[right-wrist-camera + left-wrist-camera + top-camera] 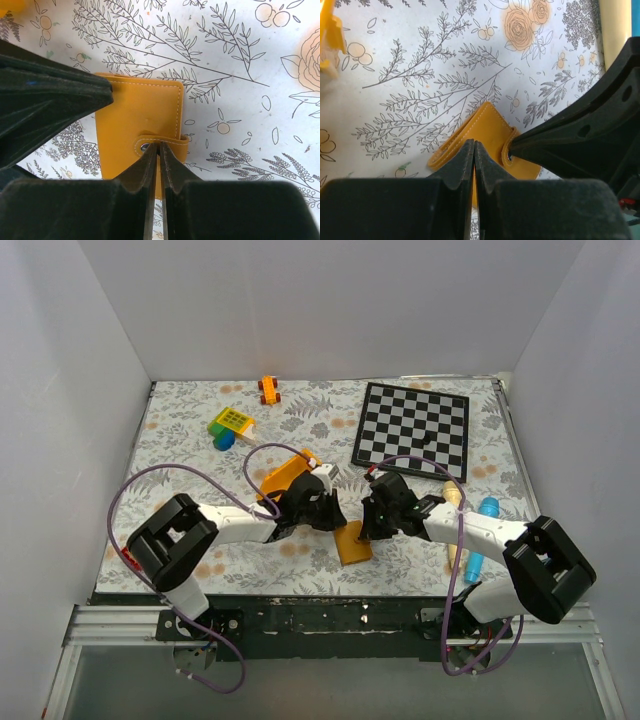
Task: Put the credit cards into the card holder
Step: Close the card holder at the center of the board.
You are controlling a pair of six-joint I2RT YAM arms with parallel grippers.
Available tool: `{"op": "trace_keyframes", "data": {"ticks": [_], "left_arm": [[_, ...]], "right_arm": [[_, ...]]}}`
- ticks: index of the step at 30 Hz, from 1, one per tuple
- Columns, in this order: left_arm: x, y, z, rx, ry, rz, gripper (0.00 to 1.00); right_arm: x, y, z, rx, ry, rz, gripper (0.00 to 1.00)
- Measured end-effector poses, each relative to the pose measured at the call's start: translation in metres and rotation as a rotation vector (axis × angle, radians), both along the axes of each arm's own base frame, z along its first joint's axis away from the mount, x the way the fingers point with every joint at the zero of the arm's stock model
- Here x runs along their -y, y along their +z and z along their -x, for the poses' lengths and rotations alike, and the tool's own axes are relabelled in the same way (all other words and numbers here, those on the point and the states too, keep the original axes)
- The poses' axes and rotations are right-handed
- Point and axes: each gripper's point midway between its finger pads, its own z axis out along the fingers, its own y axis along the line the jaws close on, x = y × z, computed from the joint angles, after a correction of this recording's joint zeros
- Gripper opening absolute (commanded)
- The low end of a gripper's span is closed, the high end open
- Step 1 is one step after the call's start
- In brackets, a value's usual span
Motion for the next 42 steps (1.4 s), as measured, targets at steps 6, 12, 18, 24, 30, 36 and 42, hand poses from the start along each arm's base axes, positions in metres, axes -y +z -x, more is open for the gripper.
{"op": "trace_keyframes", "data": {"ticks": [6, 12, 18, 24, 30, 36, 42], "left_arm": [[-0.008, 0.005, 0.009, -0.001, -0.004, 0.005, 0.00], [-0.025, -0.005, 0.029, -0.039, -0.013, -0.009, 0.00], [-0.028, -0.010, 0.038, -0.062, -0.029, -0.013, 0.03], [-0.024, -0.008, 0.040, -0.066, -0.041, 0.005, 0.10], [-0.021, -0.014, 0.042, -0.083, -0.050, 0.010, 0.11], [-0.016, -0.013, 0.043, -0.085, -0.062, 0.018, 0.11], [-0.010, -0.009, 0.047, -0.081, -0.082, 0.029, 0.11]], "right_arm": [[0.000, 0.000, 0.000, 0.000, 0.000, 0.000, 0.13], [0.000, 0.000, 0.000, 0.000, 0.000, 0.000, 0.13], [0.000, 0.000, 0.000, -0.001, 0.001, 0.000, 0.13], [0.000, 0.000, 0.000, 0.000, 0.001, 0.001, 0.13], [0.000, 0.000, 0.000, -0.001, 0.001, 0.001, 0.13], [0.001, 0.001, -0.001, 0.000, 0.000, 0.006, 0.13], [0.001, 0.000, -0.001, -0.001, 0.000, 0.007, 0.13]]}}
